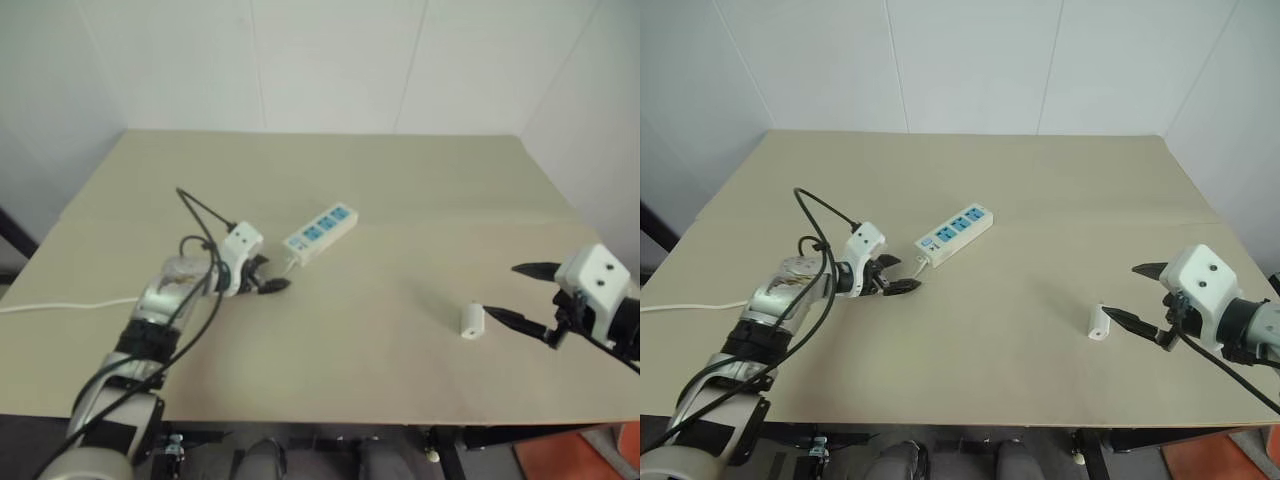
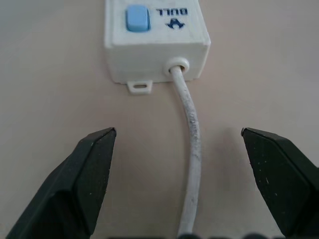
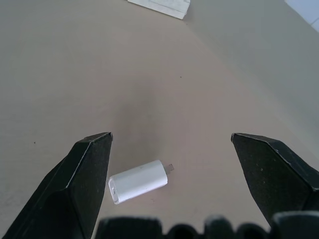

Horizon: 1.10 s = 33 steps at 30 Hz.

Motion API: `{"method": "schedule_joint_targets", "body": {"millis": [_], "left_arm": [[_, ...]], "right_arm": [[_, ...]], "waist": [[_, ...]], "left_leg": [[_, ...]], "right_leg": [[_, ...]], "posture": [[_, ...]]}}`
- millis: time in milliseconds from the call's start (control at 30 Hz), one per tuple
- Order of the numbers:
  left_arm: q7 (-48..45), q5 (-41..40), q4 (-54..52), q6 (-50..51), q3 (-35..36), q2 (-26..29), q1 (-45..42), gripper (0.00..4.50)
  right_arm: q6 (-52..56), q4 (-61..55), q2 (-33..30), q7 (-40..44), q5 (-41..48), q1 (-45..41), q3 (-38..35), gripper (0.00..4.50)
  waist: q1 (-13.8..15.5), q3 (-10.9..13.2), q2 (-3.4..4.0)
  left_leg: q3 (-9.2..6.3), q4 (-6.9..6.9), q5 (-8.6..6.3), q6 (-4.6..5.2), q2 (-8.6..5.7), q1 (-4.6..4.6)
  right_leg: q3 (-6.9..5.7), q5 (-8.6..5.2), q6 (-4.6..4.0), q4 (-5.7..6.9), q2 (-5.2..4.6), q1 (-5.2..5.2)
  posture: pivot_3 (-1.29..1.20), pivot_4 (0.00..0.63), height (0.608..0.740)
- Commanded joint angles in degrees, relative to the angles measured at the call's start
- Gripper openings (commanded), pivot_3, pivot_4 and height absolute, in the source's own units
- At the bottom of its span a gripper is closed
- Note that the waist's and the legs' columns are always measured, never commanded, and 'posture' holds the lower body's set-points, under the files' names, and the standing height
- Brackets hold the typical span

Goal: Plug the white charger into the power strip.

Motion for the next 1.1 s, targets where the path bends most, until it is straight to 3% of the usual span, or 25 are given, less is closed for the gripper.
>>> {"method": "schedule_joint_targets", "body": {"millis": [33,200,367,600,700,867,1100], "left_arm": [[0.7,3.9,6.0,-4.6,-1.6,-2.2,-3.1,3.21],[0.7,5.9,11.2,-5.8,-1.4,-4.6,-4.5,1.59],[-4.5,5.3,7.7,-10.0,-1.3,-3.5,-1.2,0.02],[-21.3,2.9,-6.4,-26.8,-1.8,5.2,11.6,0.02],[-23.7,3.1,-7.8,-30.5,-1.3,8.1,14.8,0.02],[-26.8,-0.8,-8.2,-32.2,1.6,9.2,17.4,1.46],[-33.1,-10.2,-14.4,-28.4,7.1,12.4,20.6,3.83]], "right_arm": [[-1.2,-2.0,0.0,-0.8,0.6,-0.2,-1.7,4.50],[-1.0,-3.0,0.4,-0.9,0.7,1.1,-2.4,4.50],[-0.6,-2.9,-0.2,-0.7,0.9,2.1,-2.4,4.50],[-1.5,-1.6,-0.4,-0.7,0.5,0.9,-0.9,4.50],[-2.2,-0.9,-0.6,-0.3,0.2,0.3,0.0,4.50],[-2.4,-0.4,-0.9,-0.1,0.3,-0.9,1.0,4.50],[-1.9,-1.6,-0.8,0.4,0.5,1.0,-0.2,4.50]], "waist": [[0.2,0.0,0.00],[0.4,0.0,-0.01],[0.3,0.0,0.00],[-0.1,-0.1,0.06],[0.0,-0.1,0.06],[0.1,-0.1,0.07],[0.0,0.0,0.06]], "left_leg": [[0.00,0.01,0.00,0.00,-0.01,0.02],[-0.04,0.05,0.00,0.00,-0.06,0.06],[-0.05,0.06,0.00,0.00,-0.09,0.21],[-0.02,0.02,0.00,0.00,-0.01,0.26],[0.00,0.03,0.00,0.00,0.01,0.30],[0.02,0.03,0.00,0.00,0.01,0.48],[0.02,0.03,-0.01,0.01,0.06,0.37]], "right_leg": [[0.00,0.00,0.01,0.00,0.00,0.02],[0.00,-0.08,0.23,-0.01,-0.04,0.13],[0.00,-0.08,0.29,-0.04,-0.07,0.31],[0.01,0.07,0.01,-0.04,-0.05,0.32],[0.01,0.07,0.00,-0.04,-0.05,0.36],[0.01,-0.14,0.35,-0.10,-0.06,0.58],[0.00,0.03,0.05,-0.08,-0.03,0.44]], "posture": [[0.00,0.150,0.740],[0.00,0.150,0.740],[0.00,0.150,0.740],[0.00,0.150,0.740],[0.00,0.150,0.740],[0.00,0.150,0.740],[0.00,0.150,0.740]]}}
